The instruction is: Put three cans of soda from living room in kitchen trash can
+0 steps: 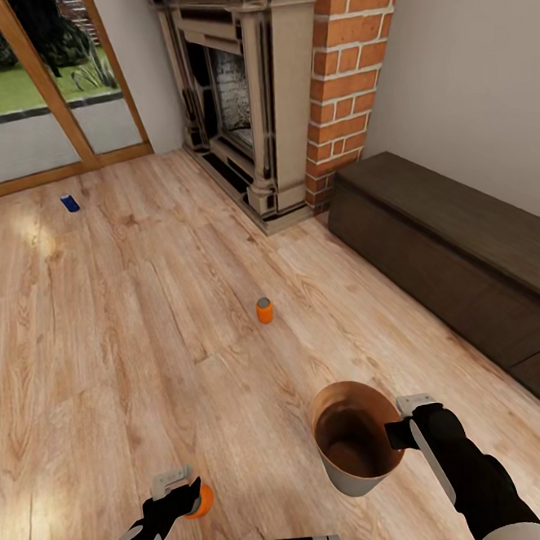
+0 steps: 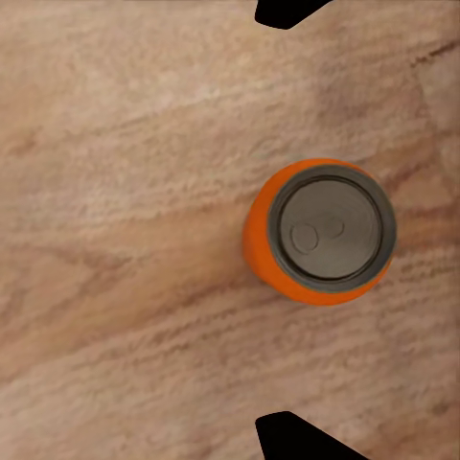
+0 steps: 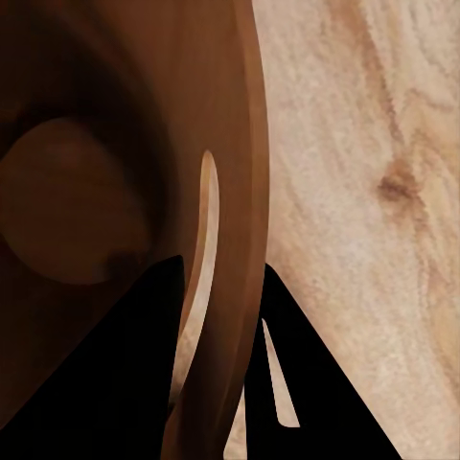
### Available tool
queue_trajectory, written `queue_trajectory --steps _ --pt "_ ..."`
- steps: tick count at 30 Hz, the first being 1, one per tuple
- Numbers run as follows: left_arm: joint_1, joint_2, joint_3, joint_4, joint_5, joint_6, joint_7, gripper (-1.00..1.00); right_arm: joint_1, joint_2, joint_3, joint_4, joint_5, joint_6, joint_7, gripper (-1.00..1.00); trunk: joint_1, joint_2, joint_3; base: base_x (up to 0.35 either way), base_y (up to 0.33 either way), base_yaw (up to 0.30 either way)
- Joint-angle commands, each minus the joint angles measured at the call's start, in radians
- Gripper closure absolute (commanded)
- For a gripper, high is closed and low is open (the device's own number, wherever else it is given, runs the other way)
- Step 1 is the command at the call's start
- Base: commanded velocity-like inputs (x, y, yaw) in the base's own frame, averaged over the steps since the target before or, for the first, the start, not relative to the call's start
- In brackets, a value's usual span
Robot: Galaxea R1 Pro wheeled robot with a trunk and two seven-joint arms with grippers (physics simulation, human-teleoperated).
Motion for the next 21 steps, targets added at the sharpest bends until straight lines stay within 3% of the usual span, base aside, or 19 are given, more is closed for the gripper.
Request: queue_trajectory --steps 1,12,21 --pt "0.000 0.000 0.000 0.000 0.000 0.000 0.000 -1.00 0.000 0.000 0.000 0.000 -0.015 -0.001 0.003 1.00 0.000 0.000 0.000 0.000 0.000 0.000" --pt "0.000 0.000 0.000 -0.003 0.000 0.000 0.000 -1.00 0.000 0.000 0.000 0.000 -0.015 -0.001 0.003 1.00 0.000 0.000 -0.001 0.000 0.000 0.000" --pt "0.000 0.000 0.000 -0.003 0.000 0.000 0.000 -1.00 0.000 0.000 0.000 0.000 -0.015 -0.001 0.003 1.00 0.031 -0.056 -0.026 0.000 0.000 0.000"
